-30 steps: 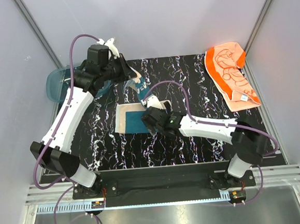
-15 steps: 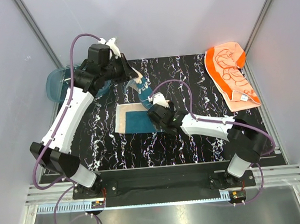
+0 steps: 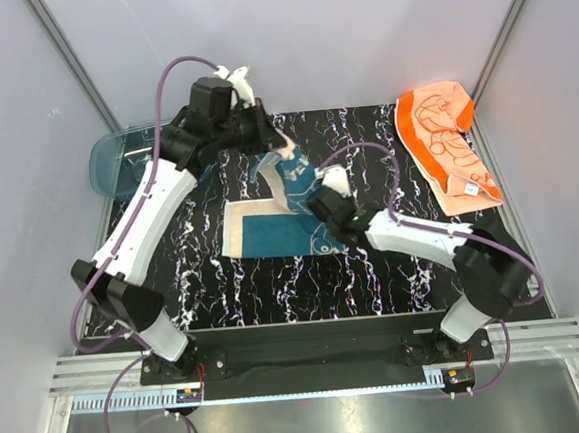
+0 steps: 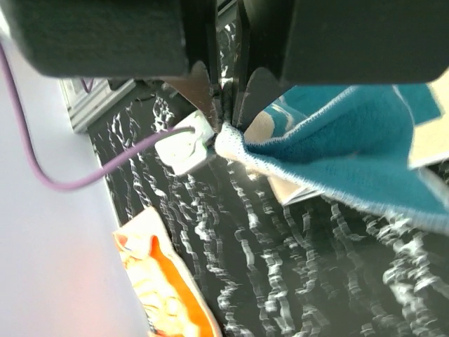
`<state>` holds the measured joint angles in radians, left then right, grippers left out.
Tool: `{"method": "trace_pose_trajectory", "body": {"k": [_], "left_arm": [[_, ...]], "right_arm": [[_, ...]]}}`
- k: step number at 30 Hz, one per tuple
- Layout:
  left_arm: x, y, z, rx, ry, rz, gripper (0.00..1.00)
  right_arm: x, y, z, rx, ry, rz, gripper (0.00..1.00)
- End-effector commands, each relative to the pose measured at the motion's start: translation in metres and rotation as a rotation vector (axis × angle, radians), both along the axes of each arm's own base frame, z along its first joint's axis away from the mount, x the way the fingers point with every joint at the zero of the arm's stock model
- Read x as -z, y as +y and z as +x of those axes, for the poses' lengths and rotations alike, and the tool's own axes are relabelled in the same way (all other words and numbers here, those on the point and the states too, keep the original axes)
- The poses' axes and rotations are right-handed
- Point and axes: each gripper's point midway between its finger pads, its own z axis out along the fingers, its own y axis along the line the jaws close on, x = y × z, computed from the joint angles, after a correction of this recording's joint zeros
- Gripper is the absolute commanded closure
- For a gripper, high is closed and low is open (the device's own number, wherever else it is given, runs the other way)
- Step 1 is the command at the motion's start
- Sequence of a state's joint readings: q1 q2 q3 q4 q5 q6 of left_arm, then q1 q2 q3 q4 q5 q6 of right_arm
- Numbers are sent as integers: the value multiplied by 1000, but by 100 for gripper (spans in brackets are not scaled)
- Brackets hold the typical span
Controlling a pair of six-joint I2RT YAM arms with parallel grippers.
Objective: Roll the towels
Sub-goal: Fold the towel
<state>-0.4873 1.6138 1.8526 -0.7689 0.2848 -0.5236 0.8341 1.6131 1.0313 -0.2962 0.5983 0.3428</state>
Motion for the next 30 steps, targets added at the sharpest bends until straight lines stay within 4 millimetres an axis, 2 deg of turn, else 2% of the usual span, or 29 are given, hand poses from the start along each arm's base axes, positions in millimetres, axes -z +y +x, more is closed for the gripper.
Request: {"method": "trace_pose_trajectory", "body": {"k": [1,2,5,6,7,9,10,11,12,13,15,16,21,25,26,29,30], "left_arm": [[-35,-41,-7,155,-129,-54,90],[-35,-45,-9,176,-134,-57,90],[-29,-56,-19,254,-165,-62,91],[-15,-55,-27,277,-161,-42,91],[-14,-55,-27,280,-190,-45,91],[-5,-44,-36,279,-222,-21,91],[32,-36,-35,249,-181,37,91],[35,-26,-39,232,-194,52,91],[42,-18,-34,210,-217,70,91],[81,-7,-37,192,-156,116,92],[95,10,-32,150,-157,122,94],[114,18,-34,135,-125,141,96],[145,54,-29,27,-55,224,100],[147,65,-16,-32,-25,241,100],[137,59,-5,-28,-39,233,100],[125,39,10,23,-22,198,100],[96,27,18,54,-63,158,100]], "right_arm": [[-33,-53,5,205,-75,14,100],[-35,-68,3,252,-85,-20,100],[-39,-91,-5,346,-100,-62,100],[-39,-95,-6,383,-107,-49,100],[-35,-99,-9,398,-94,-68,100],[-28,-95,-10,404,-72,-59,100],[-19,-94,-11,399,-49,-73,100],[-14,-91,-11,398,-31,-68,100],[-11,-88,-11,400,-21,-63,100],[-1,-87,-11,398,-1,-77,100],[8,-83,-10,395,25,-83,100],[10,-80,-10,390,32,-80,100],[18,-66,-16,349,56,-85,100],[19,-65,-17,350,62,-95,100],[14,-63,-14,358,51,-84,100],[4,-66,-10,408,27,-89,100],[3,-72,-13,425,31,-117,100]]}}
